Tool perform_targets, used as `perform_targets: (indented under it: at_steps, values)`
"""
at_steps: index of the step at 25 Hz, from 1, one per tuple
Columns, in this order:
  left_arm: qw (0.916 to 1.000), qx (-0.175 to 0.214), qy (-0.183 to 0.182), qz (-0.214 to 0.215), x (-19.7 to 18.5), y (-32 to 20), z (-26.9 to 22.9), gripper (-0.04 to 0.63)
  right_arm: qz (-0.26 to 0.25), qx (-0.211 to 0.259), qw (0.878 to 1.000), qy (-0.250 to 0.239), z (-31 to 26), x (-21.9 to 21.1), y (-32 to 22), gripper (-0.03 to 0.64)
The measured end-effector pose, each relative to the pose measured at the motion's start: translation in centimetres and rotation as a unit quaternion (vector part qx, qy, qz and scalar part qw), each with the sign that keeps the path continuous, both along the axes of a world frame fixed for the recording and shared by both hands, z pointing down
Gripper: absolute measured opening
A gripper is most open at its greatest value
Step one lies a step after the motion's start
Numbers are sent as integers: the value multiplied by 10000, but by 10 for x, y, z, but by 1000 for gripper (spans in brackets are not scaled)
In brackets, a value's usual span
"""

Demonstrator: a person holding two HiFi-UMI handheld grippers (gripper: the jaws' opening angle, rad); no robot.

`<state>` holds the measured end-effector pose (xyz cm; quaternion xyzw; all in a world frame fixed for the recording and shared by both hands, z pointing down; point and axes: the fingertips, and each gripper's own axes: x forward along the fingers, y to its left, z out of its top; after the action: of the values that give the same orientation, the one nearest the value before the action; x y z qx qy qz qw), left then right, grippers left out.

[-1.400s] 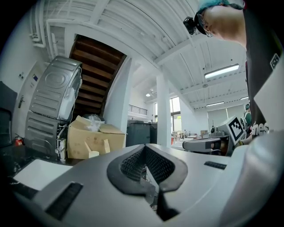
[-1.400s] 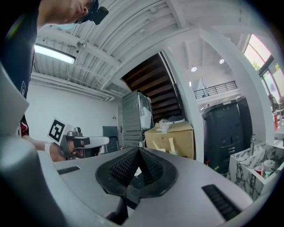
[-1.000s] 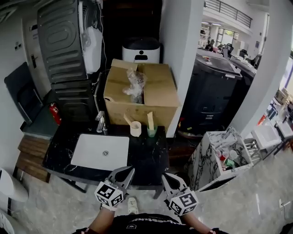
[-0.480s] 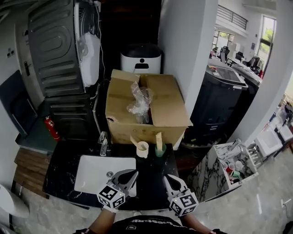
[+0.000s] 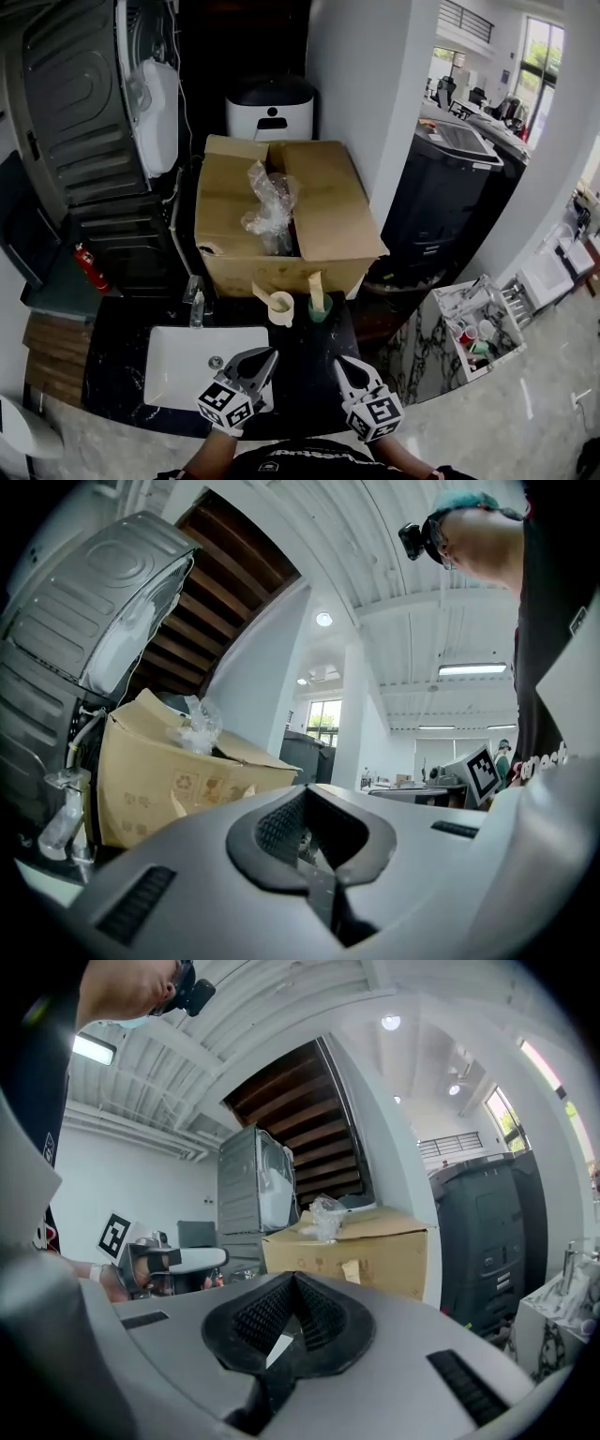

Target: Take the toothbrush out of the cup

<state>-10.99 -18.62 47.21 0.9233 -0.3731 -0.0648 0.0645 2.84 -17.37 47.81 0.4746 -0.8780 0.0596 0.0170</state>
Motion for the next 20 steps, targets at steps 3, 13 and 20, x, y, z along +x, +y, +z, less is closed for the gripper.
perform_targets:
  at_steps: [3,13,20]
  values:
    - [10000,-12,-40,-17,10,-7,0,12,-81,3,10000,47,2,6,-8,35]
    - [9991,-26,-219,-362,20,-17,3,14,-344,55,9994,-16,4,9,-31,79]
    - [9984,-2,-131,-553,14,-22,0,14,-343,83,9994,46,15,9,-50,238]
